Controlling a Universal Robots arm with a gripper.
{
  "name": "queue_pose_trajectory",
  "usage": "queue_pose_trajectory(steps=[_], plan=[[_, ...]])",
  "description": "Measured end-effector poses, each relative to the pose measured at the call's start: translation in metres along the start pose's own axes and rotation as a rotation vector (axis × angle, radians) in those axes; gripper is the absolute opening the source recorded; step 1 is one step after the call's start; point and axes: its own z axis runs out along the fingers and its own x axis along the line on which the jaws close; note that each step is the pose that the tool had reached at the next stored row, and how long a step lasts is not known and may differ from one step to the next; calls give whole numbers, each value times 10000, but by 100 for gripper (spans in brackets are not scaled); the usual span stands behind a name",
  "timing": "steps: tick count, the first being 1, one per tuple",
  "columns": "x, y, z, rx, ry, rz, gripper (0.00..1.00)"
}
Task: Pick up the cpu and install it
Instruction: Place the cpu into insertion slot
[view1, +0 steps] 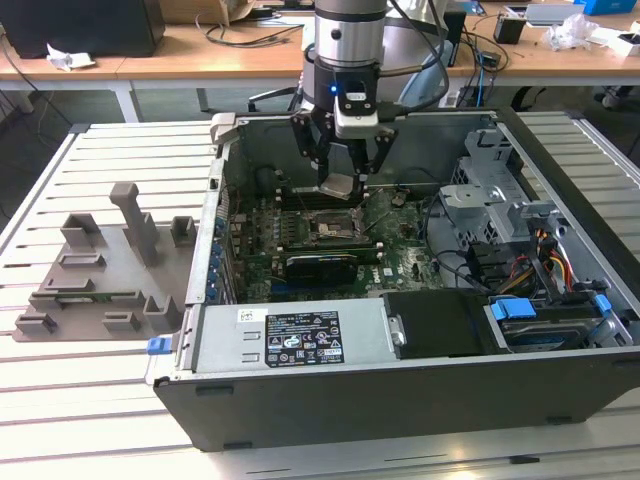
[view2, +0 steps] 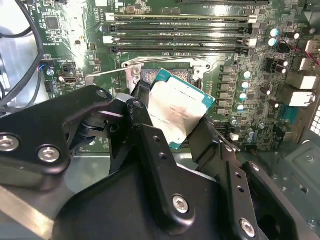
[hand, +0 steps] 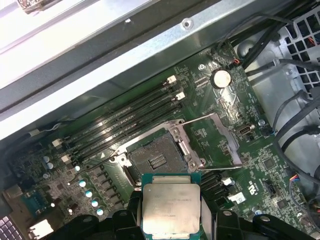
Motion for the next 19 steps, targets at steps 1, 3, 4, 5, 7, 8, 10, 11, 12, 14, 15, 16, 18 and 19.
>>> queue_pose_trajectory(steps=[1, 3, 4, 5, 7, 8, 10, 11, 12, 14, 15, 16, 18, 19], plan=[[0, 0, 0, 4, 4, 61, 55], [0, 0, 1, 7, 10, 139, 55], [0, 0, 0, 12, 14, 202, 55], [0, 0, 1, 15, 18, 259, 55], [0, 0, 1, 21, 23, 332, 55], [0, 0, 1, 26, 28, 408, 55], [0, 0, 1, 32, 33, 479, 55], [0, 0, 1, 36, 35, 523, 55], [0, 0, 1, 39, 36, 550, 55], [0, 0, 1, 45, 39, 616, 55], [0, 0, 1, 48, 40, 646, 55], [0, 0, 1, 54, 41, 688, 55], [0, 0, 1, 67, 42, 765, 55], [0, 0, 1, 73, 44, 813, 55]])
